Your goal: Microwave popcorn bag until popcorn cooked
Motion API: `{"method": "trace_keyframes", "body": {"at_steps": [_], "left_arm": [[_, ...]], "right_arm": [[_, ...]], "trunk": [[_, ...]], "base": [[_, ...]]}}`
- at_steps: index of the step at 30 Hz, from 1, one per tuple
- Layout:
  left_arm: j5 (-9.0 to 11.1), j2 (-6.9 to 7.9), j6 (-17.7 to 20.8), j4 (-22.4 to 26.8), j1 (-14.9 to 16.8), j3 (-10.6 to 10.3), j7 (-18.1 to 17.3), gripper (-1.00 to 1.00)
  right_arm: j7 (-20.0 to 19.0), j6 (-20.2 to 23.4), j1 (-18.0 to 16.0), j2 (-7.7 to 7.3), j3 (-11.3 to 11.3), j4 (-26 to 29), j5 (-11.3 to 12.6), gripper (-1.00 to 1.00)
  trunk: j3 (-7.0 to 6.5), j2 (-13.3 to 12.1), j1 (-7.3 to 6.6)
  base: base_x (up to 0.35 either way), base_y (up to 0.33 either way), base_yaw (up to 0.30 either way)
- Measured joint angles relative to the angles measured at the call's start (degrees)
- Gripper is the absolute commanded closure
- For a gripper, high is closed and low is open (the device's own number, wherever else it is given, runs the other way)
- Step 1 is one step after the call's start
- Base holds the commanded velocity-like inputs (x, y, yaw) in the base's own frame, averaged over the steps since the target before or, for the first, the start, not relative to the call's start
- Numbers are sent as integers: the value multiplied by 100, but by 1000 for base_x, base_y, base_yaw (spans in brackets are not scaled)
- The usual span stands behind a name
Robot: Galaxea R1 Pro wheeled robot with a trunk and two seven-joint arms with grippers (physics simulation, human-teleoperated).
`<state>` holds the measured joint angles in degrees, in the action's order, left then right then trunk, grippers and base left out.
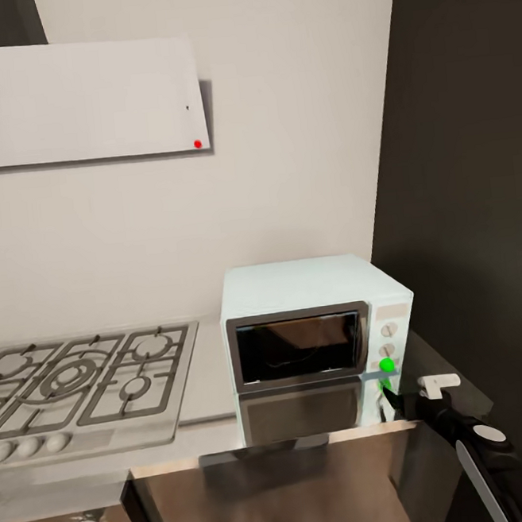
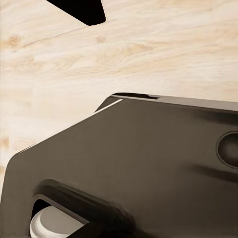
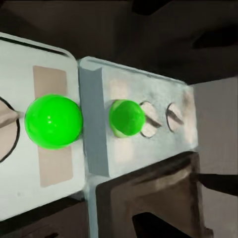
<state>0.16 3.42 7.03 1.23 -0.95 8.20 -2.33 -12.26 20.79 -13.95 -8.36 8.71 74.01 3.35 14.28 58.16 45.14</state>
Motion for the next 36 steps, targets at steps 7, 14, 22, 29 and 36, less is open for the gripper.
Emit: {"method": "trace_keyframes", "body": {"at_steps": [7,14,22,29,36], "left_arm": [[0,0,2,-1,0,4,0,-100],[0,0,2,1,0,9,0,-100],[1,4,0,2,0,18,2,-100],[2,8,1,3,0,20,2,-100],[8,-151,4,11,0,12,-9,-100]], "right_arm": [[5,-5,0,0,1,0,0,-100],[7,-5,0,0,3,-273,-1,-100],[45,-1323,1,-2,-234,-2966,-93,-100],[294,-3224,1,-1,-547,-5265,-583,-100],[338,-3823,4,-3,-500,-6061,-576,-100]], "trunk": [[0,0,0],[0,0,0],[1,0,-3],[0,0,-3],[1,1,-3]], "base": [[-338,0,0],[-341,2,0],[-181,189,0],[-5,287,0],[0,124,0]]}}
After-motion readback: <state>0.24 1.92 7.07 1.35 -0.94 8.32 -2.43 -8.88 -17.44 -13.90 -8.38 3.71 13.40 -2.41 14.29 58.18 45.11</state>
